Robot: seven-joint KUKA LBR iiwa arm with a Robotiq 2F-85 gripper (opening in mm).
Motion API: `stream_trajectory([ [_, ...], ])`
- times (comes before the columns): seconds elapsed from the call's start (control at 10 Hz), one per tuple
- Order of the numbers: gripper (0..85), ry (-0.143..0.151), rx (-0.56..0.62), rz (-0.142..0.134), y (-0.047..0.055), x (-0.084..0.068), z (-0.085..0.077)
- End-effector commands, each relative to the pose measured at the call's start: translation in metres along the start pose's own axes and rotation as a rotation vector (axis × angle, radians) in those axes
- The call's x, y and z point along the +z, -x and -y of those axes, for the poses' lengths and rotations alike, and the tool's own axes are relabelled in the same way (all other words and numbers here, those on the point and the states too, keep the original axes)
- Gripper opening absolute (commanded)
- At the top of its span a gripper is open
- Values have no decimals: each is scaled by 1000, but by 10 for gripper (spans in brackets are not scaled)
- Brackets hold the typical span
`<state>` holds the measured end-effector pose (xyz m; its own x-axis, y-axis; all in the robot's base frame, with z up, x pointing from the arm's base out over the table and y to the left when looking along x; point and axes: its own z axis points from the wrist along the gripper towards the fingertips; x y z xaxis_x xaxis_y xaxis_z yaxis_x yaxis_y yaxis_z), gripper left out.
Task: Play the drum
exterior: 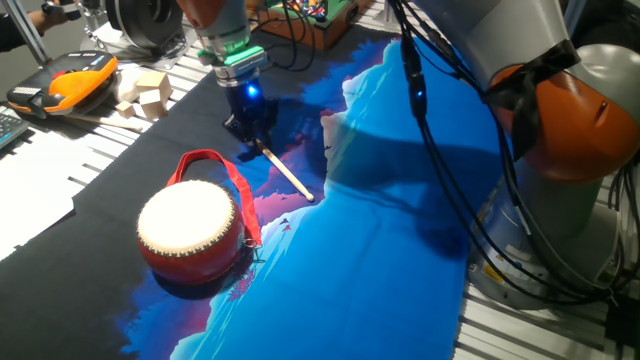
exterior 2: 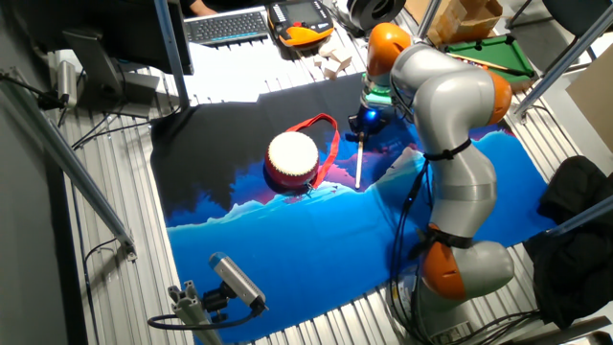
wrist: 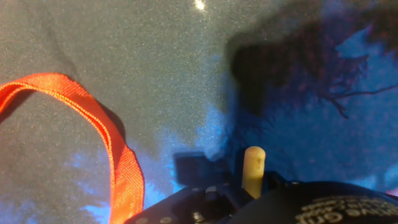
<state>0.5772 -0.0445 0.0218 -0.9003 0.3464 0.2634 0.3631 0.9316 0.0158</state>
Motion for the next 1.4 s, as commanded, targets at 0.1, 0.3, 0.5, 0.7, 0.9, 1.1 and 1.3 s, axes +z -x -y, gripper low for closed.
stream_trajectory([
  [0.1,340,-2,-10,-10,0,1,0],
  [0.3,340,0,-26,-16,0,1,0],
  [0.5,170,-1,-45,-25,0,0,1],
  [0.7,0,-2,-58,-35,-1,-1,2],
  [0.9,0,-22,-52,-38,-4,-11,2],
  [1.1,0,6,7,-64,-15,-38,2],
  [1.3,0,111,98,-121,-30,-74,-1],
])
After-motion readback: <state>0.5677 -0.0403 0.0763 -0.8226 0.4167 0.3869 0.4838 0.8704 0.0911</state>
